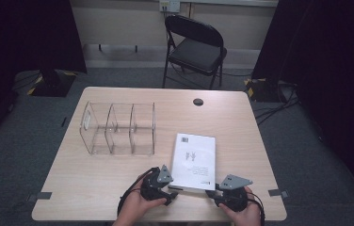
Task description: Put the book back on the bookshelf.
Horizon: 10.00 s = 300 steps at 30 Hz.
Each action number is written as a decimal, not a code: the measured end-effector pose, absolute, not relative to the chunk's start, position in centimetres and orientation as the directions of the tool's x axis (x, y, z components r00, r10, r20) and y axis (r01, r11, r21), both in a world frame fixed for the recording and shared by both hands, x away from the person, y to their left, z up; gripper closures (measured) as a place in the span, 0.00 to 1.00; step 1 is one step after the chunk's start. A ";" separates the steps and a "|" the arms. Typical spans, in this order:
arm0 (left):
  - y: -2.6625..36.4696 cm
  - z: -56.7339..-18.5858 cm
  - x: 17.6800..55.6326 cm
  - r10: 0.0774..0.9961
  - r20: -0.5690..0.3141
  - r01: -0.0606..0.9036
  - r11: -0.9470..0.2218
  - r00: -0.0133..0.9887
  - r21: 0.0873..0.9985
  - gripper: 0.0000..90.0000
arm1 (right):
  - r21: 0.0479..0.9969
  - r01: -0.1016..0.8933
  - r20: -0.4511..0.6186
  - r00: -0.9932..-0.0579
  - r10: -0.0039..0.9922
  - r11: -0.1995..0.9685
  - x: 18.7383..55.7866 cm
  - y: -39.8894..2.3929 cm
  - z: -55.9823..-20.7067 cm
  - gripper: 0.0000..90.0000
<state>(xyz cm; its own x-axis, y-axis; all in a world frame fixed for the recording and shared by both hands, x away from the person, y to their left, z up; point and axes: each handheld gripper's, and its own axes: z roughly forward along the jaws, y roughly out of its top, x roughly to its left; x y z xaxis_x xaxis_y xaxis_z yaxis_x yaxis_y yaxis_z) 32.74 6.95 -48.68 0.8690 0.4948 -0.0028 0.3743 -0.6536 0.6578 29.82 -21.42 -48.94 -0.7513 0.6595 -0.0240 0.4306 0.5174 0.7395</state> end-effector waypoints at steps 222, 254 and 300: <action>-1.6 -37.6 37.4 0.278 0.241 0.138 -0.871 0.930 0.471 0.56 | 0.718 0.005 -0.391 -0.824 0.411 0.696 31.9 -19.7 -47.5 0.27; -2.0 -38.4 37.0 0.264 0.142 0.165 -0.859 0.954 0.485 0.58 | 0.620 -0.098 -0.535 -0.779 0.328 0.778 31.3 -18.5 -47.5 0.58; 11.7 -44.0 34.3 0.449 -0.026 0.357 -0.673 0.893 0.647 0.18 | 0.620 -0.009 -0.374 -0.882 0.286 0.784 30.8 -19.1 -38.5 0.72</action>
<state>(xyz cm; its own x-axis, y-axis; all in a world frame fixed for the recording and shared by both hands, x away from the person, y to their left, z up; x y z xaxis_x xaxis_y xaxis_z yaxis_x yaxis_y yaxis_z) 34.35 11.70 -43.97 0.8933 0.4488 -0.0262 0.3572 -0.6733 0.6473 30.77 -19.14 -38.46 -0.8823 0.2859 -0.3739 -0.0089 0.7842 0.6205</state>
